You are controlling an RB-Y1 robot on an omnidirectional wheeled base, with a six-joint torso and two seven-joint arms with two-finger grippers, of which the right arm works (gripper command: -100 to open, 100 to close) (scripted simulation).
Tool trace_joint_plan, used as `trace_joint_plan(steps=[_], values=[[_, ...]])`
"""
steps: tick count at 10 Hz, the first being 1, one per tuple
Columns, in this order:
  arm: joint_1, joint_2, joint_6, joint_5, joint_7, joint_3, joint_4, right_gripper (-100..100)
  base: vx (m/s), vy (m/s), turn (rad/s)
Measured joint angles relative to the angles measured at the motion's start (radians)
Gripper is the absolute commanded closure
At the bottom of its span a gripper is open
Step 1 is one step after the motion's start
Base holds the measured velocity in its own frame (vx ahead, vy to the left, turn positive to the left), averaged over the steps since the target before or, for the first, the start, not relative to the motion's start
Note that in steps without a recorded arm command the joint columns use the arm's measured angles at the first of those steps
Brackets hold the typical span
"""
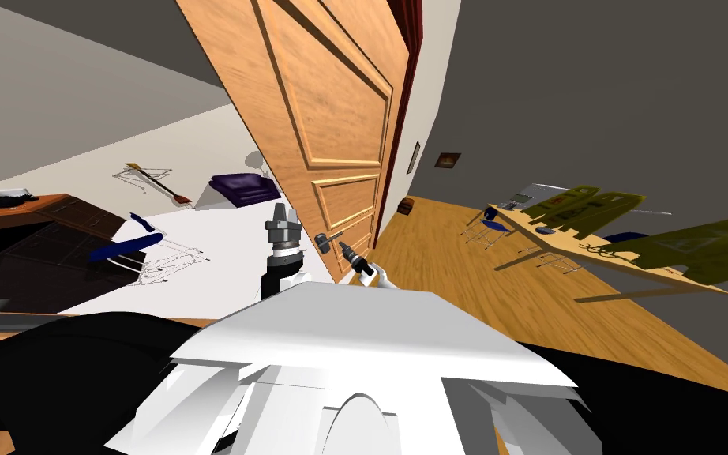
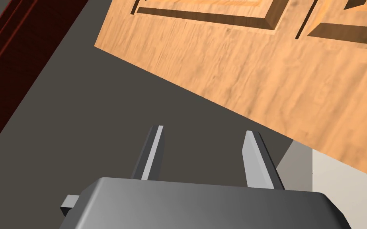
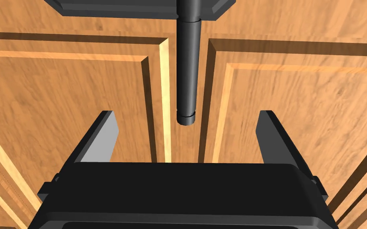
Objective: Push the door open
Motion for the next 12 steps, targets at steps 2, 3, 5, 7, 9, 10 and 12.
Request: trace_joint_plan(steps=[2,3,5,7,9,10,12], values=[[-0.002,-0.003,0.002,0.002,0.003,-0.007,0.003,-100,0.134,0.144,0.023],[-0.006,0.004,0.005,0.002,0.005,-0.012,0.007,-100,0.109,0.145,0.02],[-0.013,0.019,0.006,0.003,0.006,-0.018,0.016,-100,0.091,0.159,0.017],[-0.009,0.033,0.009,0.004,0.009,-0.021,0.011,100,0.012,0.028,-0.003],[-0.012,0.034,0.007,0.003,0.008,-0.022,0.01,100,-0.009,-0.022,0.009],[-0.011,0.034,0.007,0.004,0.008,-0.021,0.011,100,-0.006,-0.011,0.0],[-0.01,0.033,0.008,0.004,0.008,-0.02,0.012,100,0.0,0.0,0.0]])
